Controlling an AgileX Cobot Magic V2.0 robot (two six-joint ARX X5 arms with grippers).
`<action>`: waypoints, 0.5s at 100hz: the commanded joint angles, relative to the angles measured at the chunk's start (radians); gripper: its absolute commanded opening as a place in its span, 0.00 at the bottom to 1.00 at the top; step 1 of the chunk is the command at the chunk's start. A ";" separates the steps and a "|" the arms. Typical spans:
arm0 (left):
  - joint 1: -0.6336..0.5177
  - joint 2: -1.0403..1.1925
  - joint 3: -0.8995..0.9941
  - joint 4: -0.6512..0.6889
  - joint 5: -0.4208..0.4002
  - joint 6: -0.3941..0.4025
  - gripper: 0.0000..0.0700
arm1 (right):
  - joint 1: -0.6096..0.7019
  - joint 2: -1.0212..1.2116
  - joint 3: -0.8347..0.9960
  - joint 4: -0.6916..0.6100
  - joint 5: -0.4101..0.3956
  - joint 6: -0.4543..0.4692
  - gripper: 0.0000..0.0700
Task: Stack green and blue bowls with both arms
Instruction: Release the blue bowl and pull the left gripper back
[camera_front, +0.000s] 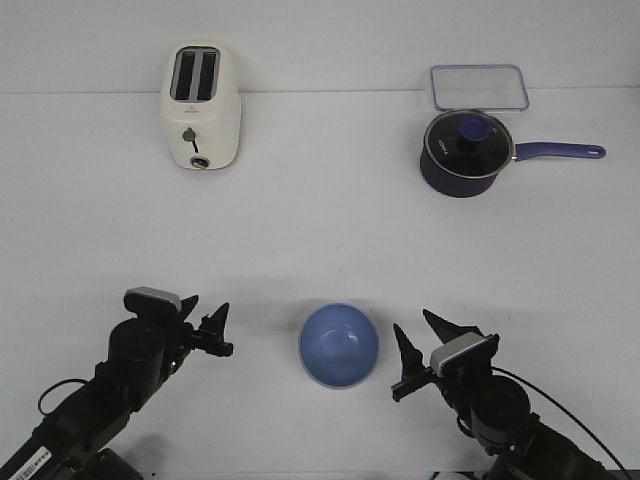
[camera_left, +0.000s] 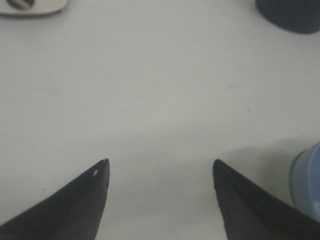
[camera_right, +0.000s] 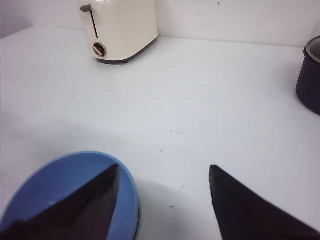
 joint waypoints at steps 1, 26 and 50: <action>-0.009 -0.023 -0.028 0.029 -0.001 -0.052 0.28 | 0.009 0.001 0.004 0.012 0.003 -0.006 0.07; -0.009 -0.029 -0.052 0.054 -0.001 -0.053 0.02 | 0.010 0.000 0.004 0.009 0.000 0.019 0.02; -0.009 -0.054 -0.051 0.119 -0.001 -0.054 0.02 | 0.010 -0.006 0.004 0.018 0.002 0.021 0.02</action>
